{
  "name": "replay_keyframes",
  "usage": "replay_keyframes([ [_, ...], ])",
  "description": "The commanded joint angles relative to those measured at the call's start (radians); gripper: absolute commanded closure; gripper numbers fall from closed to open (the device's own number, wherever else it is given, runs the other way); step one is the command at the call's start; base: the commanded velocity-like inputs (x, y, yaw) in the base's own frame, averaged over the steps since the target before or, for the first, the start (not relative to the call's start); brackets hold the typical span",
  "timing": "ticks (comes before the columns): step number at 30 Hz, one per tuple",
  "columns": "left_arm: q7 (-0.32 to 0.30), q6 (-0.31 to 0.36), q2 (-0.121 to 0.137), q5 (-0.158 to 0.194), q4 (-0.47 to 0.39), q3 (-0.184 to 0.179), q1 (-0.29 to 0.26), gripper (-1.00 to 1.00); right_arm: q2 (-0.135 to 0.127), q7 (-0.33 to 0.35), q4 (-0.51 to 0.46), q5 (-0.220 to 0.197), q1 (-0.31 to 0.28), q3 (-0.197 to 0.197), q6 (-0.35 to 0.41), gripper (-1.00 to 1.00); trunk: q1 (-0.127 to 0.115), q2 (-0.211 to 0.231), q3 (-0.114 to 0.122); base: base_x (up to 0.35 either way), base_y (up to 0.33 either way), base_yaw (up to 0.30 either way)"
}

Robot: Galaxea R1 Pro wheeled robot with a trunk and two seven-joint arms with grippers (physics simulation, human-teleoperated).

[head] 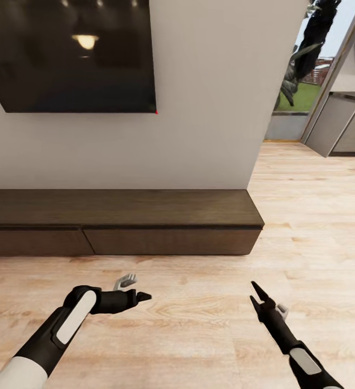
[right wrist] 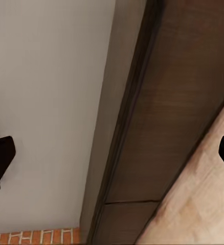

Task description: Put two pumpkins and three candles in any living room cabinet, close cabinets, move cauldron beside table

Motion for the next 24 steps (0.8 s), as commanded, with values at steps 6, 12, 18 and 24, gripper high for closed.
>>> replay_keyframes([
  [6,-0.066,0.005,0.002,-0.007,0.001,0.001,-0.001,-1.0,0.001,0.046,-0.006,-0.015,-0.001,-0.019,0.041,-1.0,0.0,0.0,-0.001,0.0,0.0,0.0],
  [12,-0.111,0.005,0.003,-0.007,0.001,0.003,-0.001,-1.0,0.0,0.052,-0.005,-0.018,-0.001,-0.02,0.042,-1.0,0.0,0.0,-0.001,0.0,0.0,0.0],
  [18,-0.135,0.005,0.004,-0.007,0.001,0.003,-0.001,-1.0,0.0,0.047,-0.003,-0.018,-0.001,-0.021,0.041,-1.0,0.0,0.0,-0.001,0.023,0.003,0.0],
  [24,-0.137,0.006,0.003,-0.006,0.001,0.003,-0.001,-1.0,0.0,0.043,0.003,-0.018,-0.001,-0.022,0.039,-1.0,0.0,0.0,-0.001,0.251,0.017,0.0],
])
